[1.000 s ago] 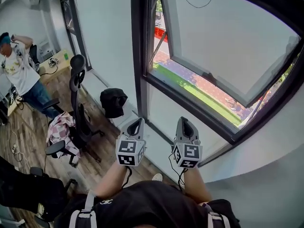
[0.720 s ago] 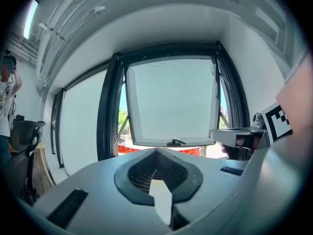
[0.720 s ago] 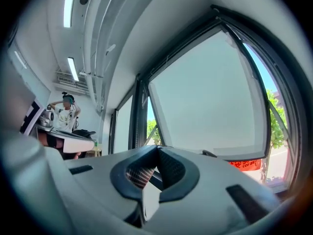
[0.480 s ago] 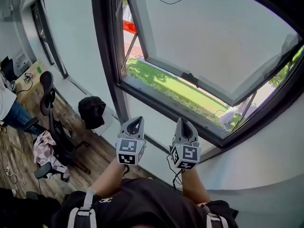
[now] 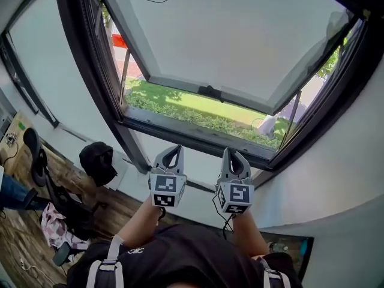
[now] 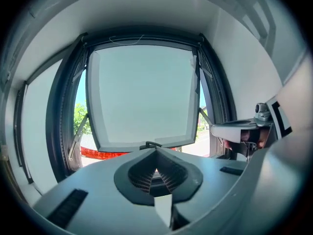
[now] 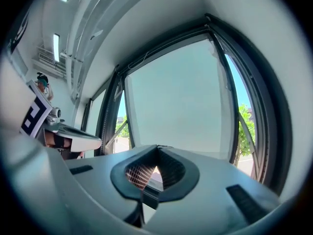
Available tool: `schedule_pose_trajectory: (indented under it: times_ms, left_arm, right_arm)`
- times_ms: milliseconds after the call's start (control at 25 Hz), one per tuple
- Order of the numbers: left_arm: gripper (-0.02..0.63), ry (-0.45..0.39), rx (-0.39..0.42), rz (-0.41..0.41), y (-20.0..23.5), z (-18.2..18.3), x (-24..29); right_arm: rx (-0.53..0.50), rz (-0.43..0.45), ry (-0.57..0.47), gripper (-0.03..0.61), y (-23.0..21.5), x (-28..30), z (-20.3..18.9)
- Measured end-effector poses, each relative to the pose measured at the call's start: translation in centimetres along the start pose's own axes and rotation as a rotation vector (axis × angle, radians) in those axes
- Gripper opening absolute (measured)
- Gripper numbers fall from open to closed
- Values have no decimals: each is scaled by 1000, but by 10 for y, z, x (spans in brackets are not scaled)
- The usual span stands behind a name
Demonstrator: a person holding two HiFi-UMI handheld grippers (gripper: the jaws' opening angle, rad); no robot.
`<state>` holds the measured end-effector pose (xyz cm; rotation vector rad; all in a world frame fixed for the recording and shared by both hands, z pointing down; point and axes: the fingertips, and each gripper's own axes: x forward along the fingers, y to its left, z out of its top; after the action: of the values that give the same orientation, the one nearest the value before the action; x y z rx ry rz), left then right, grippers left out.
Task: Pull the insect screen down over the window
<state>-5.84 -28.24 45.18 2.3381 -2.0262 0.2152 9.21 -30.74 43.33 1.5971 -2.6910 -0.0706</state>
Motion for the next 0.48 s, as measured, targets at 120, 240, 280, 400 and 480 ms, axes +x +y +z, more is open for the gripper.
schedule_pose_trajectory:
  times_ms: [120, 240, 280, 400, 480]
  left_arm:
    - [14, -10, 12, -61, 3, 2, 6]
    - [14, -11, 31, -116, 13, 1, 12]
    - [14, -5, 37, -136, 16, 0, 14]
    - [14, -2, 50, -181, 28, 1, 18]
    - [14, -15, 56, -203, 37, 4, 21]
  right_arm:
    - [3, -71, 2, 5, -4, -1, -2]
    - [-22, -141, -6, 5, 4, -1, 1]
    - [-32, -161, -4, 5, 7, -1, 1]
    - [-38, -207, -5, 5, 18, 3, 2]
    - [-35, -236, -12, 5, 25, 6, 4]
